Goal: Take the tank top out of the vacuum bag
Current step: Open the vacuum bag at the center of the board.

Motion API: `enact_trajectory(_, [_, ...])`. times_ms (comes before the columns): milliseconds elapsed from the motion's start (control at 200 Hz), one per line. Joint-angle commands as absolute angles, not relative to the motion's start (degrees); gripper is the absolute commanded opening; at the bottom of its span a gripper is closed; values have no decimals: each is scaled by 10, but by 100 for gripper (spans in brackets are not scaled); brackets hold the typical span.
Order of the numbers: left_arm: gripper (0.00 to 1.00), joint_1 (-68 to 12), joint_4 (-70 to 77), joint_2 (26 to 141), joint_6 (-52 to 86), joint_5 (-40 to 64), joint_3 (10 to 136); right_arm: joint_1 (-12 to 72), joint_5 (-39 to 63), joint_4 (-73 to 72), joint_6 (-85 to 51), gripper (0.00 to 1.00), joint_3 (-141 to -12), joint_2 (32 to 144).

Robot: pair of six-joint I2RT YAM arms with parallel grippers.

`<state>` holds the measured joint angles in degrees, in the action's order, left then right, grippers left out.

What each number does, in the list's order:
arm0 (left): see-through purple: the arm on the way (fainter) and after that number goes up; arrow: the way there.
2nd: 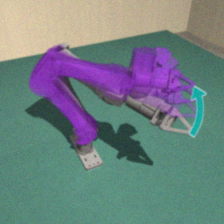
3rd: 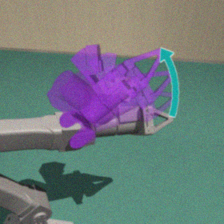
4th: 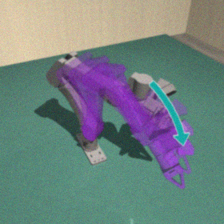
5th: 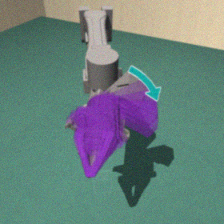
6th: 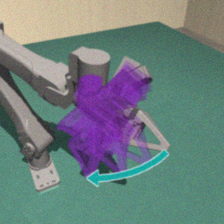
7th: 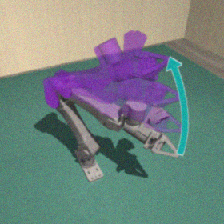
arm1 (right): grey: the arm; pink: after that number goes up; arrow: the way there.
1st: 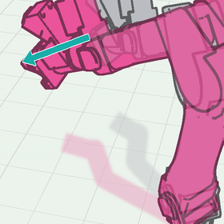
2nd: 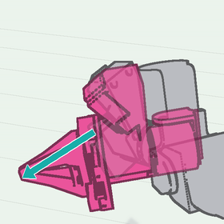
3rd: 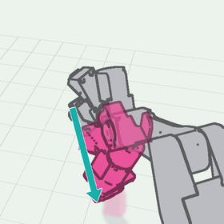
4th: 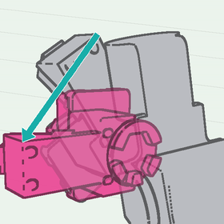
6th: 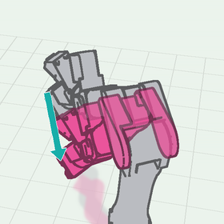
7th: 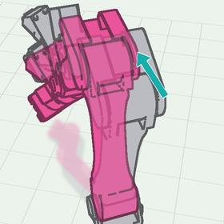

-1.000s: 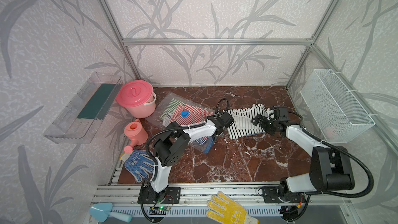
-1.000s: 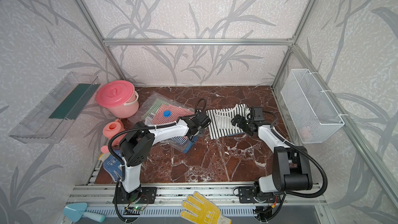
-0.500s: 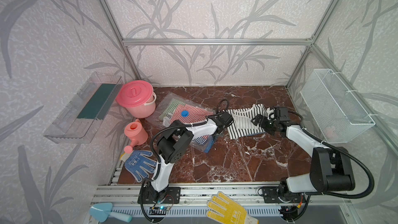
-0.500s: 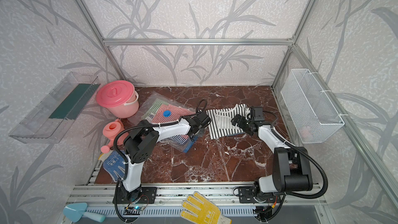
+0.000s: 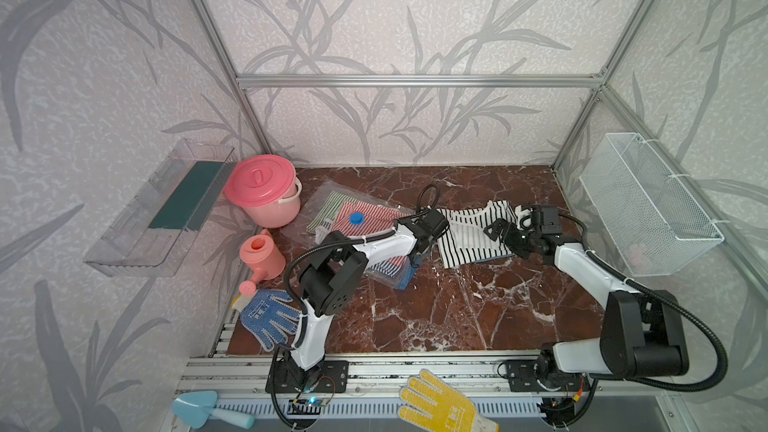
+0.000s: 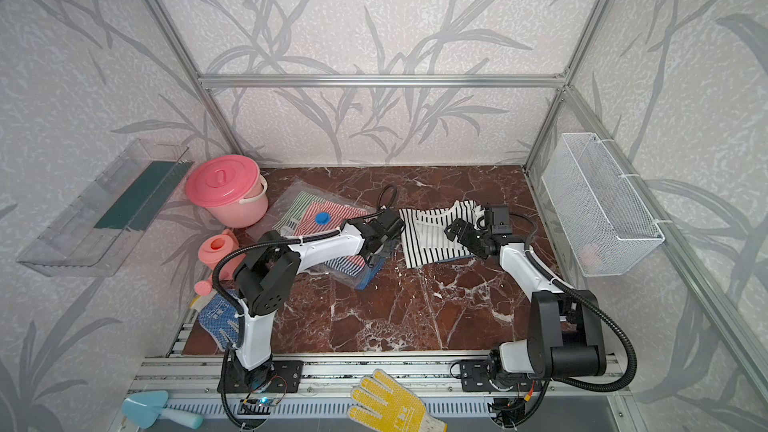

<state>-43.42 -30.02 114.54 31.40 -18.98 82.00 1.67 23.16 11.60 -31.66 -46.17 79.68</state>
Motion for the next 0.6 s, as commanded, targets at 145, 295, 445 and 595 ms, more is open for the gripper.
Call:
enact_trajectory(145, [0, -402, -281, 1104, 309, -170, 817, 46, 268, 87, -350, 99, -437, 766])
enact_trajectory(295, [0, -402, -279, 1097, 322, -162, 819, 85, 273, 60, -382, 99, -418, 754])
enact_trajectory(445, [0, -402, -269, 1093, 334, -138, 819, 152, 265, 20, -411, 99, -407, 745])
enact_trajectory(595, [0, -403, -258, 1084, 342, -118, 813, 217, 248, -47, -456, 99, -390, 746])
